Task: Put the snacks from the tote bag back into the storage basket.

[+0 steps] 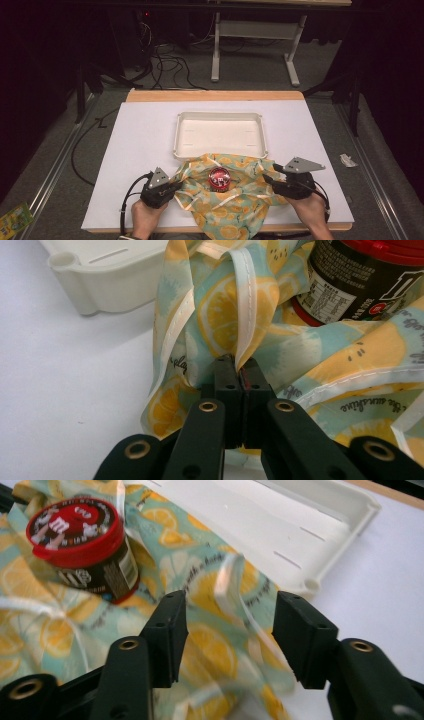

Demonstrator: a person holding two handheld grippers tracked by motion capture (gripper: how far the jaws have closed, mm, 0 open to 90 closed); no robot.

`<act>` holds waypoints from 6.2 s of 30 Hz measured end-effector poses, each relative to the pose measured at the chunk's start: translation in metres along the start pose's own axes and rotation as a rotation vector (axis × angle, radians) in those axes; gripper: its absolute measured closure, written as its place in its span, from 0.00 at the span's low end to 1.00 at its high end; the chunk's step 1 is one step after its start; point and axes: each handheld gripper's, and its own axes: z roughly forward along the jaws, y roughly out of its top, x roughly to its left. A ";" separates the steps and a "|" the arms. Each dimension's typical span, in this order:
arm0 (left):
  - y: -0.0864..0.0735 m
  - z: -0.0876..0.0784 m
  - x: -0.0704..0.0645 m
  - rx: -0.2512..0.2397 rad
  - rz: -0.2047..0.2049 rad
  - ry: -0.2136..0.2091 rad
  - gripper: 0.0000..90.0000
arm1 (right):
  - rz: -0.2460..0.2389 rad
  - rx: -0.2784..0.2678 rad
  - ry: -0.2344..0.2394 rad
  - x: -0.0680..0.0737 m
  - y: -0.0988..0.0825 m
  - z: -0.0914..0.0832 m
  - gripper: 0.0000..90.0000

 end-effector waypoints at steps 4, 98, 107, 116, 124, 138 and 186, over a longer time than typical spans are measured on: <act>0.000 0.000 0.000 -0.004 -0.003 0.000 0.99 | -0.029 0.021 0.005 0.006 0.013 0.019 0.49; 0.037 0.037 0.007 0.210 0.077 0.153 0.63 | 0.050 0.236 -0.013 -0.016 -0.015 0.075 0.60; 0.031 0.029 0.014 0.204 0.081 0.174 0.72 | 0.077 0.215 -0.039 -0.026 -0.026 0.066 0.63; 0.026 0.027 0.019 0.167 0.048 0.175 0.79 | 0.083 0.213 -0.076 -0.029 -0.033 0.058 0.64; 0.027 0.023 0.014 0.121 0.056 0.103 0.91 | 0.078 0.189 -0.083 -0.022 -0.026 0.054 0.65; 0.028 0.017 0.009 0.090 0.056 0.057 0.98 | -0.084 0.098 0.077 0.027 0.017 0.049 0.94; 0.029 0.013 0.016 0.103 0.040 0.059 0.96 | 0.058 0.299 -0.086 -0.024 -0.034 0.045 1.00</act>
